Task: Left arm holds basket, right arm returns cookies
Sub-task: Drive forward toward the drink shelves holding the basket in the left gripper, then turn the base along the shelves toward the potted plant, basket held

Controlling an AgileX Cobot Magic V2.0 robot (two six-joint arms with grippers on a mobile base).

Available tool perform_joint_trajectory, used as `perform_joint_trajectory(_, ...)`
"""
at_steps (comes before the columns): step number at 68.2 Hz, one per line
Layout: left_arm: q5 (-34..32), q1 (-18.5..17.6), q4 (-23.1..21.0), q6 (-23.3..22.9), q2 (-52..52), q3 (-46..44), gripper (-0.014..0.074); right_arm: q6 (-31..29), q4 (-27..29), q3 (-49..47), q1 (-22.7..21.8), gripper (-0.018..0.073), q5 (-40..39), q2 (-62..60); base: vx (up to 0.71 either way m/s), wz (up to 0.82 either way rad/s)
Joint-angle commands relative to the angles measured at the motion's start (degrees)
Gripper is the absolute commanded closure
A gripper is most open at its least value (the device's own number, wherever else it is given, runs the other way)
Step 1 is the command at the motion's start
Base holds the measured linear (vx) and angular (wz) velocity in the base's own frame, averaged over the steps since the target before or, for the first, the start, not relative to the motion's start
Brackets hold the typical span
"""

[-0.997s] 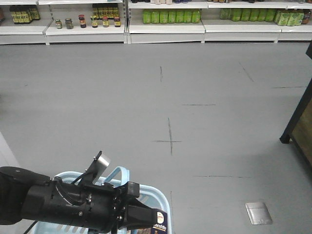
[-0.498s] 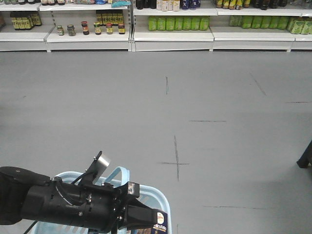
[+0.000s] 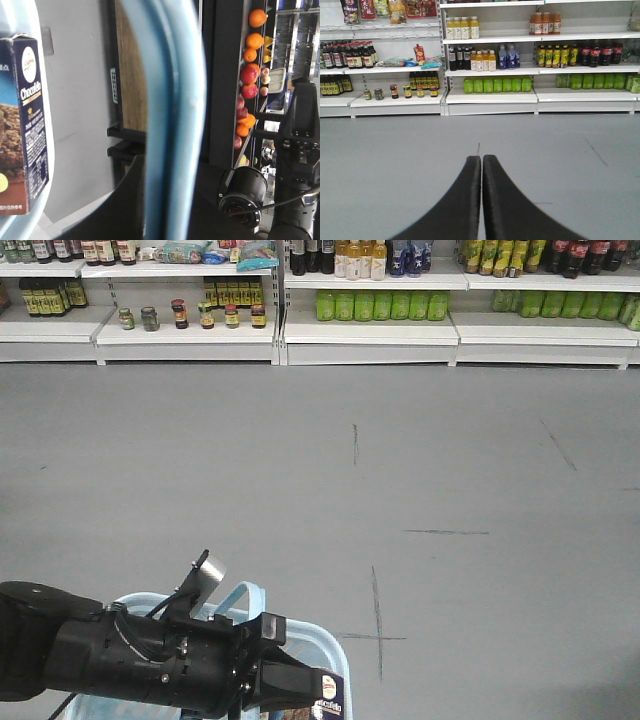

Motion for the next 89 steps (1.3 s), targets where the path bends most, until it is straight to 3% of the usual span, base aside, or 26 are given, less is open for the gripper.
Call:
perform_joint_trajectory(1,3.7,0.0,-3.2,0.5,-2.3,-1.1,0.0604,0.0,-0.4,-0.1,0.1,0.0568,-4.1,-0.5,0.41,0.03)
perform_joint_trajectory(89,3.7,0.0,-3.2,0.5,-2.3,-1.1,0.0604,0.0,-0.4,-0.1,0.1,0.0568,-4.1,-0.5,0.39,0.01)
